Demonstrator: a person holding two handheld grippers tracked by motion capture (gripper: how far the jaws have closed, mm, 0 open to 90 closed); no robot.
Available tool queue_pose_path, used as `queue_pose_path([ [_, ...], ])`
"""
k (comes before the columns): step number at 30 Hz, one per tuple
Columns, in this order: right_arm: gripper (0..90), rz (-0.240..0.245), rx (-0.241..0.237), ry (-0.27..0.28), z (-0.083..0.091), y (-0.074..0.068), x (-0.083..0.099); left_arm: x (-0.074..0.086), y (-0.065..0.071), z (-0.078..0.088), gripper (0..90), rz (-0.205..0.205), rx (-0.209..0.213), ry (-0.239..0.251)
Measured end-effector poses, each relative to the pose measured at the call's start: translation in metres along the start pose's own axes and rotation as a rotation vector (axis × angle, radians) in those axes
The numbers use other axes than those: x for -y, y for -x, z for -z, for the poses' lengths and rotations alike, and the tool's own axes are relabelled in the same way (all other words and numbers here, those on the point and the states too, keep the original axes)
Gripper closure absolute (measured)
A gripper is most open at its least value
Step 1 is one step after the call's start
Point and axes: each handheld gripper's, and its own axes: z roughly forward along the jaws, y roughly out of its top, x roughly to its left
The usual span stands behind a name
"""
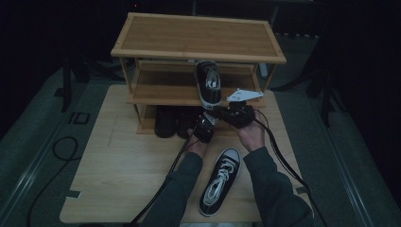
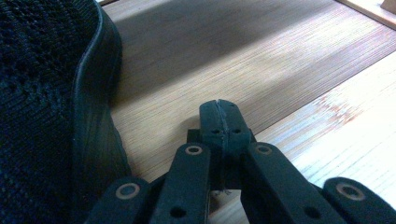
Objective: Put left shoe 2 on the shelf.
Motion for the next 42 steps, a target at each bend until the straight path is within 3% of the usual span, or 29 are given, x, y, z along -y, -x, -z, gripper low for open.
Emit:
queue_pose_path([
  [11,90.0,-0.009,0.04,0.002,-0.016,0.006,-0.006,0.0,0.001,-0.001,90.0,0.018,0.002,0.014],
  [23,90.0,-0.017,0.006,0.011,-0.023,0.009,-0.008,0.0,0.002,-0.001,90.0,0.013,0.0,0.013],
  [29,90.0,0.012,-0.006,-0.001,-0.03,0.001,-0.015,0.0,0.001,-0.001,90.0,0.014,0.001,0.014],
  [37,90.0,0.02,0.003,0.006,-0.017,0.003,-0.014,0.0,0.001,-0.001,90.0,0.012,0.004,0.015],
  [42,87.3,0.021,0.026,-0.018,-0.007,0.008,-0.004,0.0,0.001,-0.001,90.0,0.01,0.001,0.015],
])
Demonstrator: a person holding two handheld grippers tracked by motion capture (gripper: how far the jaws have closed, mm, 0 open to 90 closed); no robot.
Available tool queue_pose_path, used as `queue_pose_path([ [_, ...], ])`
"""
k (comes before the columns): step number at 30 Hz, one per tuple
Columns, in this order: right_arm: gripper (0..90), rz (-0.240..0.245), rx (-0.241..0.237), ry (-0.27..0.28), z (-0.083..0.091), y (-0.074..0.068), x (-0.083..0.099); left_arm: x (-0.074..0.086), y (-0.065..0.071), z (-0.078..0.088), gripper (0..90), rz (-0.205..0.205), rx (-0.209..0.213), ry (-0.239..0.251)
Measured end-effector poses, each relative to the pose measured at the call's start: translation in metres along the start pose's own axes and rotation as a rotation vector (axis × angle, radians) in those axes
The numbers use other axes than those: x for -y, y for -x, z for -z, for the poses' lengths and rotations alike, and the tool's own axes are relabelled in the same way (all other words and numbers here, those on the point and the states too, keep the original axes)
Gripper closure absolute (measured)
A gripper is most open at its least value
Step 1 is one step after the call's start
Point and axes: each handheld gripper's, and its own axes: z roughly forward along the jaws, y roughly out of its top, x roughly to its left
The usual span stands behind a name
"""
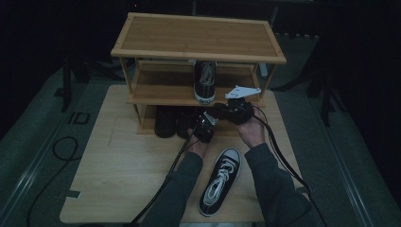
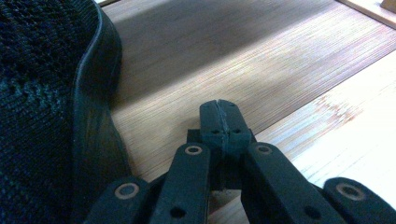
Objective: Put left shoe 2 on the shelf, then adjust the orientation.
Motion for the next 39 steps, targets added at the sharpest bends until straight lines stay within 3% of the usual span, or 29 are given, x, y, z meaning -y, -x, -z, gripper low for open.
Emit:
queue_pose_path([
  [5,84.4,-0.025,0.022,-0.025,0.011,0.005,0.011,0.0,0.001,0.0,90.0,-0.01,-0.006,-0.002],
  [8,83.6,-0.063,0.035,-0.044,0.016,0.007,0.018,0.0,0.001,0.001,90.0,-0.008,-0.011,-0.007],
  [12,81.6,-0.071,0.035,-0.064,0.02,0.005,0.029,0.0,0.001,0.0,90.0,-0.008,-0.008,-0.004],
  [17,78.5,-0.099,0.021,-0.091,0.028,-0.002,0.044,0.0,0.001,0.0,90.0,-0.012,0.0,-0.004],
  [32,70.7,-0.11,-0.009,-0.13,0.045,-0.03,0.078,0.0,0.0,0.0,90.0,-0.004,0.001,-0.003],
  [39,67.9,-0.112,-0.045,-0.155,0.052,-0.045,0.094,0.0,0.0,0.0,90.0,-0.004,0.002,-0.003],
])
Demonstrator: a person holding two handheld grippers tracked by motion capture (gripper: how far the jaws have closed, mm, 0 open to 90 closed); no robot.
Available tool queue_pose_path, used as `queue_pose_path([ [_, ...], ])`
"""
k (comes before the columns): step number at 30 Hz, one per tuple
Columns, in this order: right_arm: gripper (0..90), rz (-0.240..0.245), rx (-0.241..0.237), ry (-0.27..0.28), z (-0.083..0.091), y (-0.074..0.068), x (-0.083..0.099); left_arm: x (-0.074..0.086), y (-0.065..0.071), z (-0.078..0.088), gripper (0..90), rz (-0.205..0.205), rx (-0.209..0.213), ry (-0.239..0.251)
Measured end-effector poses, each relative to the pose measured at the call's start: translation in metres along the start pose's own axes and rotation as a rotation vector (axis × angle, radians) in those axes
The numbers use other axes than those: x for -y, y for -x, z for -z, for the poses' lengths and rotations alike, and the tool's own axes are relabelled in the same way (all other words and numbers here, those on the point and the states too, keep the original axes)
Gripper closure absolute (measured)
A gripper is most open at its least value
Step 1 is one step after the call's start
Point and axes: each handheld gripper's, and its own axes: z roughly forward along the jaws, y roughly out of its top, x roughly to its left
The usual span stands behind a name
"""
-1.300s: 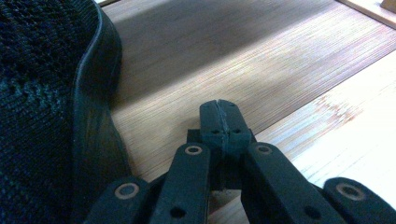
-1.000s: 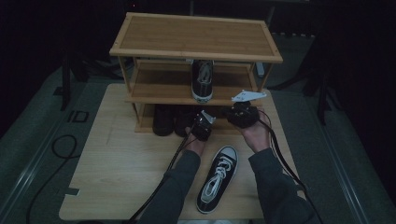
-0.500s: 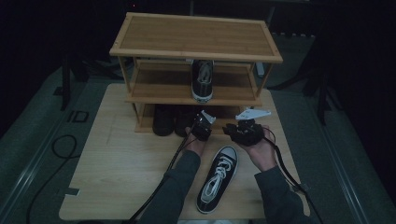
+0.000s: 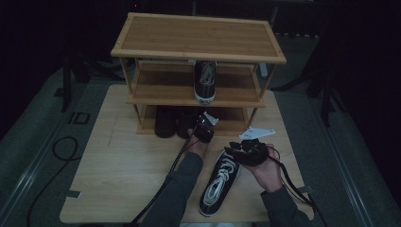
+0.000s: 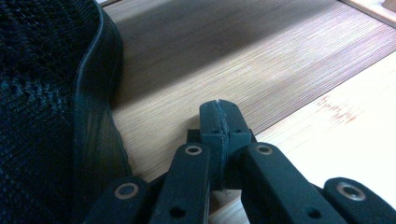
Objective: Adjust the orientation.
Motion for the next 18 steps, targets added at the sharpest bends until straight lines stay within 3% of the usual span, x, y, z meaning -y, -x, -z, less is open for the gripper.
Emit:
queue_pose_path([
  [18,61.7,-0.026,-0.065,-0.034,0.003,-0.022,0.031,0.0,0.0,0.0,90.0,0.001,0.001,0.0],
])
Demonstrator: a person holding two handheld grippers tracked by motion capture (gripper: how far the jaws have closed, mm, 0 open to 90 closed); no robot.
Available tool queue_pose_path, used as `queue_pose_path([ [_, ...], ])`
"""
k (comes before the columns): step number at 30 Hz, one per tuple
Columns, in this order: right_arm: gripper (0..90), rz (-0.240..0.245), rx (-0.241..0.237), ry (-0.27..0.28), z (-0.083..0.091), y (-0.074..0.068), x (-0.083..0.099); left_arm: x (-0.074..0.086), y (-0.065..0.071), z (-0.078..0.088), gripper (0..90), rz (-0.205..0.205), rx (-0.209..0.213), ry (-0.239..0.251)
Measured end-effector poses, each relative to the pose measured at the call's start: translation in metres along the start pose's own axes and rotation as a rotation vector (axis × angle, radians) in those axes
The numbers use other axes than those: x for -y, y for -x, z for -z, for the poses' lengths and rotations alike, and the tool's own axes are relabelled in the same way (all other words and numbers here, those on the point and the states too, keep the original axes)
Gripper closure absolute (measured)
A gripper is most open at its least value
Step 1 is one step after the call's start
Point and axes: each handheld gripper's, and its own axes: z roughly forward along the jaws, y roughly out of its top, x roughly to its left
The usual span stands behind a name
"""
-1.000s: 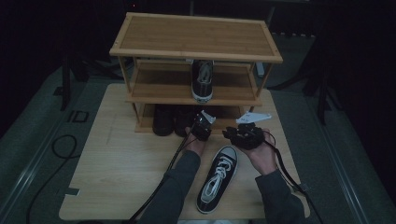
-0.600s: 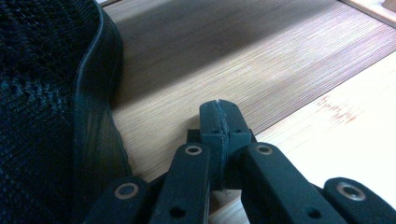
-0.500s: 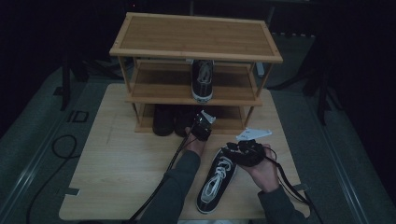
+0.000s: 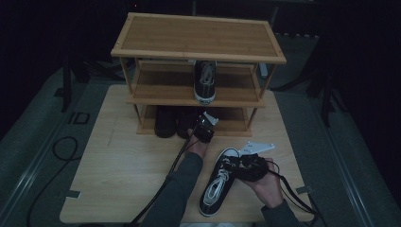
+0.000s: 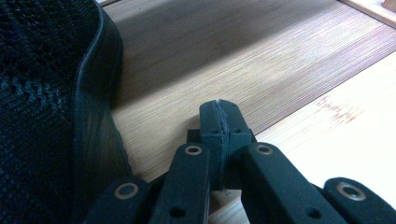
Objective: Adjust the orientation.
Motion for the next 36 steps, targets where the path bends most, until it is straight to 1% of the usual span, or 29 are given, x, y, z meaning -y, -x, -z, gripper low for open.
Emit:
queue_pose_path([
  [3,60.6,0.015,-0.014,-0.019,-0.002,-0.006,0.004,0.0,0.0,0.0,90.0,0.001,0.001,0.0],
  [5,60.5,0.014,-0.016,-0.028,-0.002,-0.008,0.007,0.0,0.0,0.0,90.0,0.0,0.001,0.001],
  [7,60.4,0.006,-0.018,-0.034,-0.002,-0.009,0.01,0.0,0.0,0.0,90.0,0.0,0.001,0.001],
  [8,60.3,0.001,-0.02,-0.036,-0.002,-0.009,0.012,0.0,0.0,0.0,90.0,0.007,0.006,0.001],
  [11,59.9,-0.016,-0.048,-0.039,-0.003,-0.01,0.015,0.0,0.0,0.0,90.0,-0.001,0.0,0.001],
  [14,59.6,-0.014,-0.051,-0.058,-0.007,-0.012,0.017,0.0,0.0,0.0,90.0,0.001,0.001,0.001],
  [15,59.2,-0.02,-0.05,-0.055,-0.007,-0.012,0.018,0.0,0.0,0.0,90.0,0.002,0.001,0.001],
  [17,58.1,-0.024,-0.045,-0.067,-0.006,-0.011,0.02,0.0,0.0,0.0,90.0,0.002,0.003,0.001],
  [20,56.6,-0.022,-0.025,-0.091,-0.006,-0.013,0.023,0.0,0.0,0.0,90.0,0.001,0.001,0.001],
  [23,54.7,-0.015,0.006,-0.109,-0.005,-0.016,0.023,0.0,0.0,0.0,90.0,0.0,0.0,0.001],
  [25,53.6,-0.021,0.008,-0.131,-0.007,-0.018,0.024,0.0,0.0,0.0,90.0,0.002,0.001,0.001],
  [26,53.7,-0.014,0.001,-0.142,-0.008,-0.019,0.024,0.0,0.0,0.0,90.0,0.001,0.0,0.0],
  [28,56.0,-0.015,-0.005,-0.169,-0.013,-0.023,0.025,0.0,0.0,0.0,90.0,0.002,0.0,0.0],
  [30,63.1,-0.008,0.008,-0.181,-0.015,-0.024,0.026,0.0,0.0,0.0,90.0,0.002,0.0,0.001],
  [31,68.6,-0.001,0.014,-0.185,-0.014,-0.024,0.026,0.0,0.0,0.0,90.0,0.002,0.001,0.0],
  [36,81.0,0.012,0.04,-0.182,-0.012,-0.019,0.027,0.0,0.0,0.0,90.0,0.002,0.001,0.001],
])
